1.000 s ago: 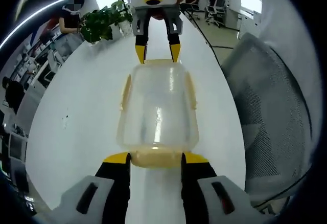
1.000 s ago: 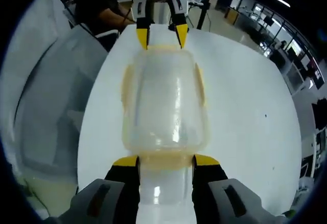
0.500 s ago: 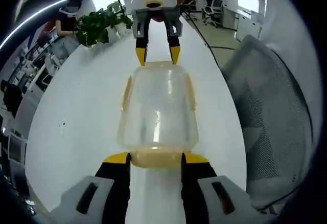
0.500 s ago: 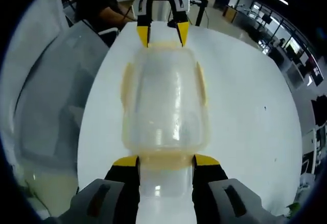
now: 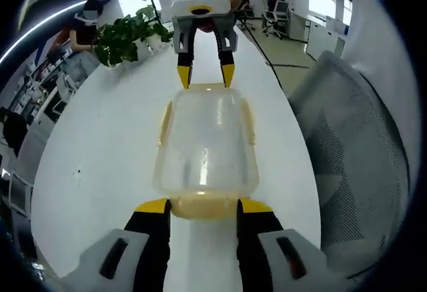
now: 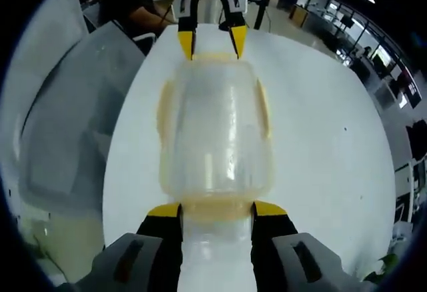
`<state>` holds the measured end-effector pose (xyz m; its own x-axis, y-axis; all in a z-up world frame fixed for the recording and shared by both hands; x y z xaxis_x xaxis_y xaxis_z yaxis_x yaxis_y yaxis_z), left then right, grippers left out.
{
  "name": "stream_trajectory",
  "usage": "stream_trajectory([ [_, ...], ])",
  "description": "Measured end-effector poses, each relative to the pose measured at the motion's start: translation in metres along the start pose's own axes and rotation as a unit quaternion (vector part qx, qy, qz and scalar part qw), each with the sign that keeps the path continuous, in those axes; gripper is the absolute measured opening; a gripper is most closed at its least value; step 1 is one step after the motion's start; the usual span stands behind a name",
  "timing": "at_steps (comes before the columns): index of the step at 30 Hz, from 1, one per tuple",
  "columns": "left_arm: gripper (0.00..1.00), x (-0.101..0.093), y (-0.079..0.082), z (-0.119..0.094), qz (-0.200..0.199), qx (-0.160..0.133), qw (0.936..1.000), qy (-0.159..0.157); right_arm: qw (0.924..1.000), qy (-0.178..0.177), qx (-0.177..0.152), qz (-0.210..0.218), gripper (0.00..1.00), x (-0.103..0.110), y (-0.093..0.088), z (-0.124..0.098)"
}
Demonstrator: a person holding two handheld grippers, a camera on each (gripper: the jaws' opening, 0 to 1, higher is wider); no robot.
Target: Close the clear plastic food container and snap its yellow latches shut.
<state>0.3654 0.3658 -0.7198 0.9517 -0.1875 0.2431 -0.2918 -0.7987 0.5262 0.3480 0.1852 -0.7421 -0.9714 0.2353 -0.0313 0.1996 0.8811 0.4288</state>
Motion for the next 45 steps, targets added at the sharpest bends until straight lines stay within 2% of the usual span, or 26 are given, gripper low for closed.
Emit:
stream_trajectory([
  [18, 0.37, 0.004, 0.017, 0.014, -0.002, -0.011, 0.9999, 0.004, 1.0, -0.002, 0.001, 0.007, 0.38, -0.006, -0.02, -0.009],
  [45, 0.37, 0.009, 0.043, 0.043, -0.016, -0.038, 0.9992, -0.003, 0.9996, 0.003, 0.024, 0.018, 0.38, -0.013, -0.054, -0.025],
])
Point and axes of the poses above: the point that each gripper's makers call its tool centre point, and the gripper's own axes: z roughly forward along the fingers, x roughly to its left, y roughly out of its top, the point moved 2 cm from there along -z, roughly backward along the fingers, and after that the axes turned 8 degrees about z, right-handed, at the moved point
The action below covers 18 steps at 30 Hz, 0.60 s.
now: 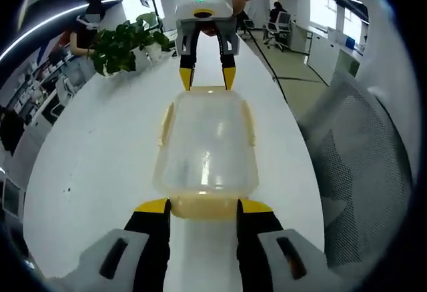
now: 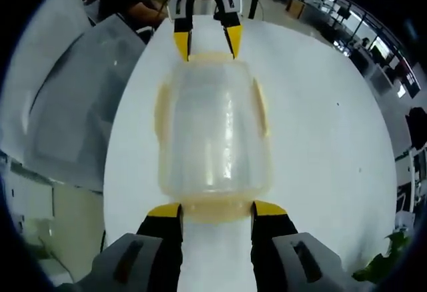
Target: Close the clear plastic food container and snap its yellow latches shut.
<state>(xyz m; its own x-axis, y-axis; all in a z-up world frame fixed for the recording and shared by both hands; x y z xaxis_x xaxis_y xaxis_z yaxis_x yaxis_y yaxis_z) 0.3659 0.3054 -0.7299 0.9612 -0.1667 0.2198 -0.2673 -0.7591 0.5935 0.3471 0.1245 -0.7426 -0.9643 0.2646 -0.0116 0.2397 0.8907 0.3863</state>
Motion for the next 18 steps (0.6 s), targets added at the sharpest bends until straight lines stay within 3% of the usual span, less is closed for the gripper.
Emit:
stream_trajectory([
  [18, 0.38, 0.0, -0.001, 0.016, -0.004, -0.001, 0.9998, -0.017, 0.9996, 0.017, -0.003, 0.02, 0.38, -0.001, -0.014, 0.01],
])
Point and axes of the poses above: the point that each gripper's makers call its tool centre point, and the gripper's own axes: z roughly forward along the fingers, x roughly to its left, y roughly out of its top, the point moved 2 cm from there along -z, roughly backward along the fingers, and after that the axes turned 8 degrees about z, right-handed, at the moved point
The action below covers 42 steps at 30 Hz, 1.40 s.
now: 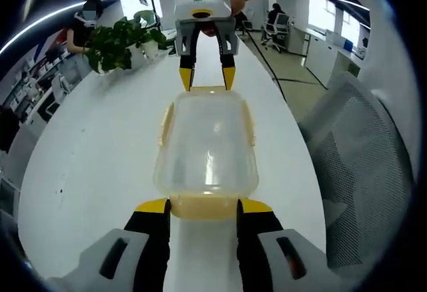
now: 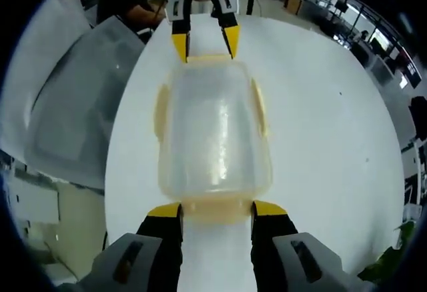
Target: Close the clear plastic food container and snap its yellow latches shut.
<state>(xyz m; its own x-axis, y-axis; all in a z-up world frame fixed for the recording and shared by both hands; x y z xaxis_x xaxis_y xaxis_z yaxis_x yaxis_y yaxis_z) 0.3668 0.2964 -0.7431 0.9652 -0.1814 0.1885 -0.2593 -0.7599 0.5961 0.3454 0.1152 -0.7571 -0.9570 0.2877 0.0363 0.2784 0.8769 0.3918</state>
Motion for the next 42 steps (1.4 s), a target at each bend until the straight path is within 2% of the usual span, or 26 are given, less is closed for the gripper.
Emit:
stream_trajectory([
  [7, 0.38, 0.001, -0.002, 0.005, 0.001, 0.003, 1.0, -0.002, 1.0, 0.002, -0.002, 0.004, 0.38, -0.002, -0.004, 0.003],
  [11, 0.36, 0.006, -0.005, 0.006, -0.016, 0.003, 0.9998, 0.006, 0.9998, 0.006, -0.006, 0.018, 0.38, -0.003, -0.006, 0.005],
  [14, 0.36, 0.005, -0.004, 0.004, -0.015, -0.002, 0.9999, -0.002, 0.9999, 0.0, -0.005, -0.009, 0.38, -0.004, -0.005, 0.004],
  [16, 0.36, 0.006, -0.007, 0.004, -0.011, -0.003, 0.9999, 0.0, 0.9999, 0.004, -0.011, 0.005, 0.38, -0.002, -0.004, 0.007],
  [28, 0.37, 0.002, -0.009, 0.006, -0.011, -0.007, 0.9999, 0.0, 0.9998, 0.017, -0.006, 0.01, 0.39, 0.0, -0.005, 0.009],
  [29, 0.37, 0.002, -0.01, 0.006, -0.008, -0.007, 0.9999, 0.001, 0.9997, 0.021, -0.004, 0.015, 0.4, 0.001, -0.006, 0.009],
  [32, 0.39, 0.0, -0.02, 0.006, -0.012, 0.009, 0.9999, -0.002, 0.9995, 0.021, 0.011, 0.021, 0.5, 0.004, -0.014, 0.012],
  [35, 0.46, 0.0, -0.025, 0.004, -0.028, 0.008, 0.9996, 0.002, 0.9993, 0.02, 0.014, 0.027, 0.51, 0.005, -0.021, 0.01],
  [40, 0.46, -0.001, -0.026, -0.003, -0.058, 0.003, 0.9983, 0.009, 0.9987, 0.002, -0.007, 0.051, 0.5, 0.006, -0.021, 0.0],
  [42, 0.45, -0.001, -0.024, -0.005, -0.073, 0.002, 0.9972, 0.015, 0.9956, -0.011, -0.033, 0.087, 0.5, 0.004, -0.018, -0.007],
])
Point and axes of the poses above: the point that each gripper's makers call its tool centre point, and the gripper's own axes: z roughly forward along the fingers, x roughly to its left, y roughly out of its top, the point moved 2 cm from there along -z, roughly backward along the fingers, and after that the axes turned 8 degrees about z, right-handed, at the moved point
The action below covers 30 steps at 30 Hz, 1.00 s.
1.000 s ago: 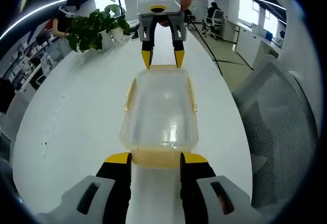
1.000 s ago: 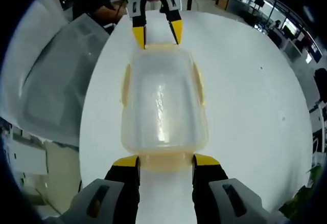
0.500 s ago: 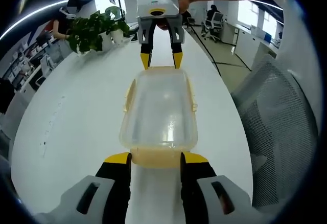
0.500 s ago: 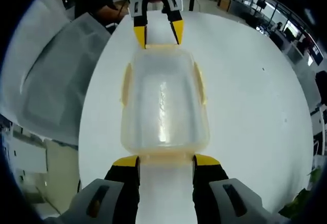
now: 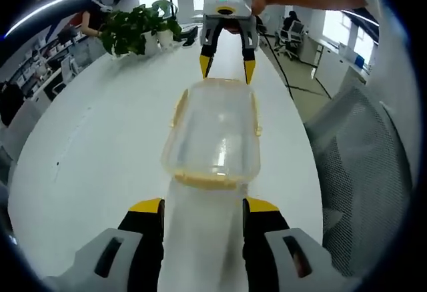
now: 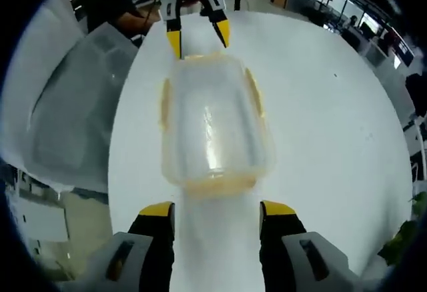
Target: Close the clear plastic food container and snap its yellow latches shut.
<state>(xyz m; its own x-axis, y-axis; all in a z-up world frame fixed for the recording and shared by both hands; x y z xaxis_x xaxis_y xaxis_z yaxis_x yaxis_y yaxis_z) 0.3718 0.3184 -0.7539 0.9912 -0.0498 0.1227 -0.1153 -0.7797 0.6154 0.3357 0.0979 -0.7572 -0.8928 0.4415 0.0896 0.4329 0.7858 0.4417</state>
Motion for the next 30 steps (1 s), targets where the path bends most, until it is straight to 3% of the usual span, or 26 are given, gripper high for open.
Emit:
stream_trajectory([
  [4, 0.45, -0.001, 0.01, -0.004, -0.065, -0.019, 0.9976, 0.016, 0.9964, -0.027, -0.04, 0.07, 0.48, -0.002, 0.008, -0.011],
  [7, 0.45, 0.0, 0.014, -0.005, -0.12, -0.017, 0.9922, 0.028, 0.9875, -0.037, -0.06, 0.14, 0.44, -0.001, 0.011, -0.016],
  [8, 0.45, 0.001, 0.015, -0.005, -0.146, -0.02, 0.9884, 0.037, 0.9807, -0.038, -0.086, 0.171, 0.44, 0.0, 0.017, -0.018],
  [10, 0.45, 0.0, 0.016, -0.004, -0.185, -0.017, 0.9817, 0.043, 0.9685, -0.046, -0.102, 0.223, 0.42, 0.0, 0.018, -0.02],
  [12, 0.44, 0.001, 0.012, -0.004, -0.198, 0.001, 0.9785, 0.058, 0.9603, -0.054, -0.093, 0.258, 0.35, 0.0, 0.013, -0.019],
  [14, 0.44, -0.003, 0.015, -0.001, -0.211, -0.001, 0.9759, 0.057, 0.9479, -0.062, -0.091, 0.299, 0.31, -0.002, 0.008, -0.017],
  [15, 0.43, -0.006, 0.014, 0.0, -0.236, 0.004, 0.9701, 0.056, 0.9383, -0.068, -0.094, 0.326, 0.31, -0.004, 0.006, -0.016],
  [17, 0.43, -0.006, 0.015, 0.002, -0.252, 0.0, 0.9658, 0.06, 0.9289, -0.064, -0.101, 0.35, 0.31, -0.003, 0.006, -0.014],
  [20, 0.43, -0.007, 0.016, 0.004, -0.282, 0.0, 0.9574, 0.063, 0.9237, -0.065, -0.098, 0.365, 0.31, -0.003, 0.006, -0.012],
  [23, 0.43, -0.007, 0.021, 0.005, -0.326, -0.013, 0.9431, 0.065, 0.9103, -0.065, -0.105, 0.395, 0.31, -0.002, 0.009, -0.011],
  [27, 0.43, -0.007, 0.021, 0.01, -0.342, -0.008, 0.9372, 0.07, 0.8936, -0.064, -0.114, 0.43, 0.31, -0.005, 0.013, -0.011],
  [30, 0.43, -0.008, 0.022, 0.013, -0.359, -0.006, 0.9302, 0.074, 0.8878, -0.069, -0.109, 0.442, 0.32, -0.007, 0.013, -0.01],
])
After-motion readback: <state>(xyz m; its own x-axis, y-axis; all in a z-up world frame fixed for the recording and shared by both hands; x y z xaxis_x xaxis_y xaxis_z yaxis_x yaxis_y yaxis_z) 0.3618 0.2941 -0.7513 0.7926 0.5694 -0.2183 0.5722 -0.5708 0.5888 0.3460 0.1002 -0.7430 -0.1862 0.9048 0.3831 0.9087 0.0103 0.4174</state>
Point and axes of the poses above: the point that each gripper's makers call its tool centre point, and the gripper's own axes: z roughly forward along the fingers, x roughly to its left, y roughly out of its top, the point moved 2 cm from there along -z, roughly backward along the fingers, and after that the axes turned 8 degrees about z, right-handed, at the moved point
